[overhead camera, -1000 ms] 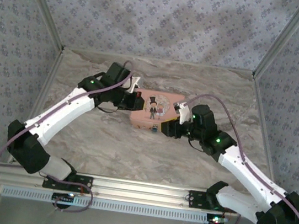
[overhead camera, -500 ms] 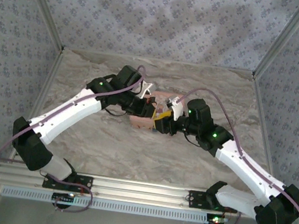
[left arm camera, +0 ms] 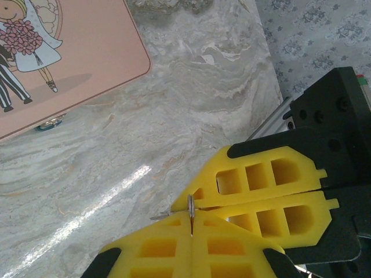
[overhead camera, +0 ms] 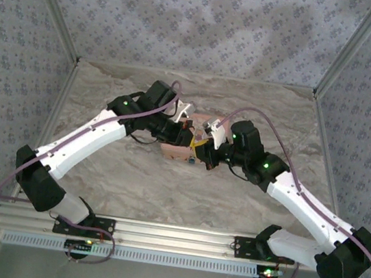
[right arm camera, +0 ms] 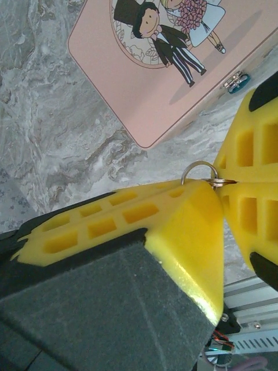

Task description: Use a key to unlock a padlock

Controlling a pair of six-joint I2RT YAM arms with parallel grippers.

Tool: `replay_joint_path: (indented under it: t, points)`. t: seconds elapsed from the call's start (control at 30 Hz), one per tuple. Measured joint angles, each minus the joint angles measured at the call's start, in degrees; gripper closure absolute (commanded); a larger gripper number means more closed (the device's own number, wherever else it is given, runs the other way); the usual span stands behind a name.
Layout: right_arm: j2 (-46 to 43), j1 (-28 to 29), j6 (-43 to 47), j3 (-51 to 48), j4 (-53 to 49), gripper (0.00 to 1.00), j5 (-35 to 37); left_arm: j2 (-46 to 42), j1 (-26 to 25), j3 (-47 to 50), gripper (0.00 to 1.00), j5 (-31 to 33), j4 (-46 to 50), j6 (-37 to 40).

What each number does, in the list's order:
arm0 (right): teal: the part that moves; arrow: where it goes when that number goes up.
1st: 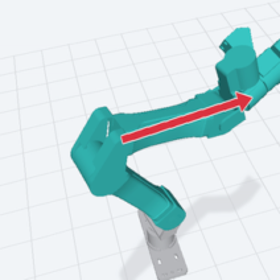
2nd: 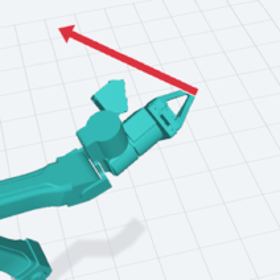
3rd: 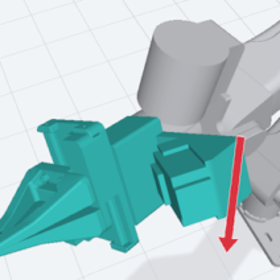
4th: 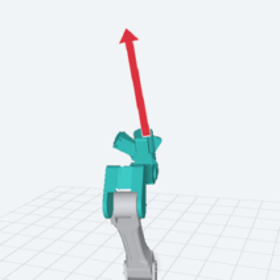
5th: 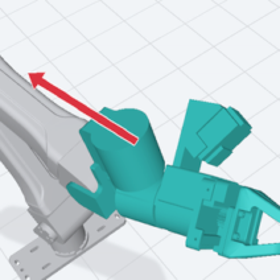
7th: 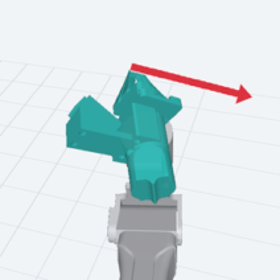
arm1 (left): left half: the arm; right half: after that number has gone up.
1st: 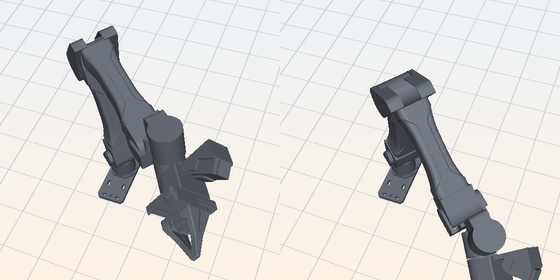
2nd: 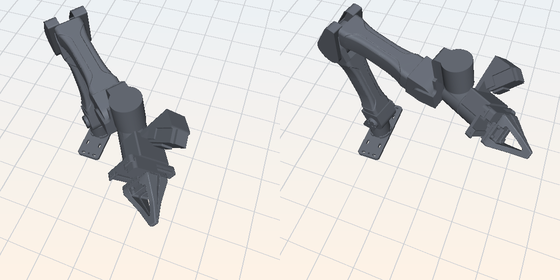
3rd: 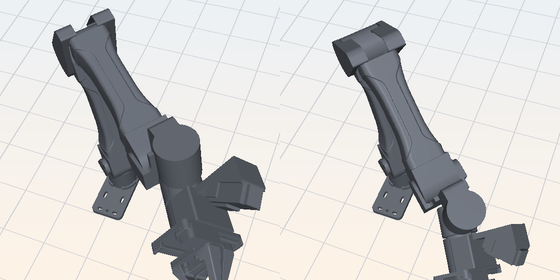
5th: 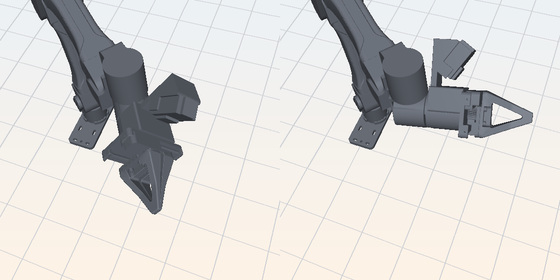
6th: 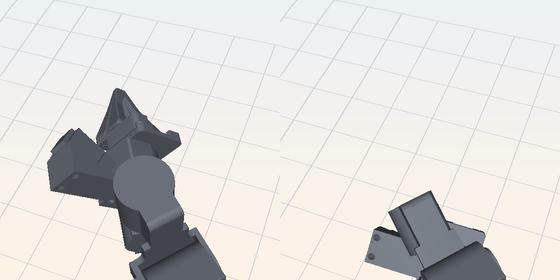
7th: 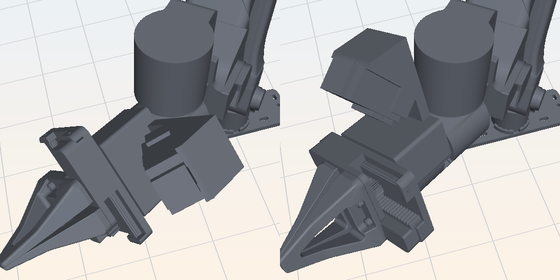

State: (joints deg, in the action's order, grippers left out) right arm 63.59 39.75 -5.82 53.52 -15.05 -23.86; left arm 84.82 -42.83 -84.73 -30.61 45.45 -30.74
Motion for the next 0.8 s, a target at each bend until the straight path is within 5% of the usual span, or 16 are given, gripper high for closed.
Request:
replay_joint_path:
  t: [0.43, 0.63, 0.8]
  points:
    - [-0.31, 0.04, 0.79, 0.11, -0.52, 1.00, 0.09, 0.07, -0.11, -0.24, 0.98, -0.04, 0.09, 0.33]
    - [-2.36, 0.04, 0.76, -0.39, -0.59, 1.00, 0.28, 0.11, -0.63, -1.09, 0.62, -0.44, 0.09, 1.16]
    - [-4.07, 0.02, 0.26, -2.27, 0.74, 1.00, 0.20, 0.02, -0.70, -1.11, 0.44, -0.02, -0.46, 0.96]
